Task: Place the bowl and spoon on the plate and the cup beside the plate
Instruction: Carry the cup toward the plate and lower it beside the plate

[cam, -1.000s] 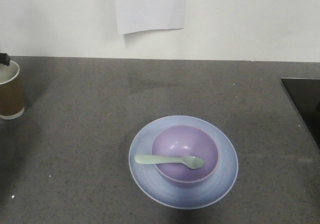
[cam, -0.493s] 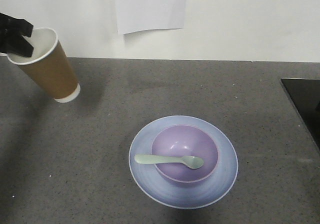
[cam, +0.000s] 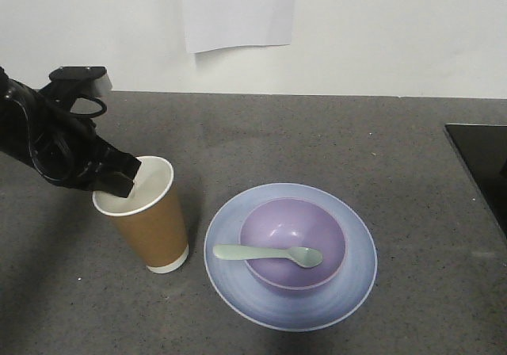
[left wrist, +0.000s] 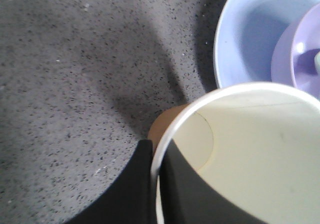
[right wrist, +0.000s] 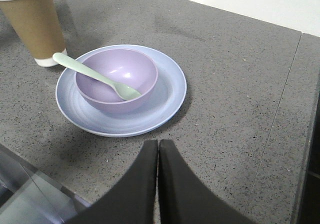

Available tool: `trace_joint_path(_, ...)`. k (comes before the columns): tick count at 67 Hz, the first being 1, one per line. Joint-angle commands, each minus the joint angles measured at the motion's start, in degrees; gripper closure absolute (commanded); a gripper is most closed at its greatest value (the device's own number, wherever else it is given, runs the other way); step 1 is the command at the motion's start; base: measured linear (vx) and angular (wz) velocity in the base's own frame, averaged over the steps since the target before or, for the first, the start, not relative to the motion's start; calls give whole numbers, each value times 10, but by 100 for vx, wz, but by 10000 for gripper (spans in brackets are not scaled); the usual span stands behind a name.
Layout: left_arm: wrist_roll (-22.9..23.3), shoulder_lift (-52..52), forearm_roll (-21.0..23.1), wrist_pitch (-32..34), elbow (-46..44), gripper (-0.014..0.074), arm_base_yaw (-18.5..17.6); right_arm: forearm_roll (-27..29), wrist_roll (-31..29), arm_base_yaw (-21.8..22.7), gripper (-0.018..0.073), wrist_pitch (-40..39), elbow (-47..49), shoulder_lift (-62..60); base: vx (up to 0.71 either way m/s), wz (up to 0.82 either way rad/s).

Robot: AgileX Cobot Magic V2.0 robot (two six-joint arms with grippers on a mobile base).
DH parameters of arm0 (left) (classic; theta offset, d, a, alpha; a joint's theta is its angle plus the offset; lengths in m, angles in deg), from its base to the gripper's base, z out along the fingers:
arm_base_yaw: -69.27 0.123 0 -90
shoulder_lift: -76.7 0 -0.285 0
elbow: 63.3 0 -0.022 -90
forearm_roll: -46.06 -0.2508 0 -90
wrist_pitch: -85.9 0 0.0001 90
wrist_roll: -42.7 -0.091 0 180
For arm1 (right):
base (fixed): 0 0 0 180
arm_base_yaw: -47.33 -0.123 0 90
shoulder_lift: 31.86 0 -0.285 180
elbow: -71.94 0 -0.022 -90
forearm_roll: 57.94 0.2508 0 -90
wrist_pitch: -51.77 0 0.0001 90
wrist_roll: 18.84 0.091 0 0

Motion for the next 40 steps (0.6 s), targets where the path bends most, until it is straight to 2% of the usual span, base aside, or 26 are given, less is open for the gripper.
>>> trace_joint_path(1,0,-26,18,30,-7,604,-12,2,-1,1,566,-36,11,8,0,0)
trace_joint_path(15,0,-26,17,23,-7,604,-17,2,-1,1,566,-36,11,8,0,0)
trace_joint_path(29,22,-26,-37,16,-7,604,-17,2,-1,1,566,-36,11,8,0,0)
trace_joint_path(40,22,-26,-35,15,-7,604,-17,2,-1,1,566,-36,11,8,0,0)
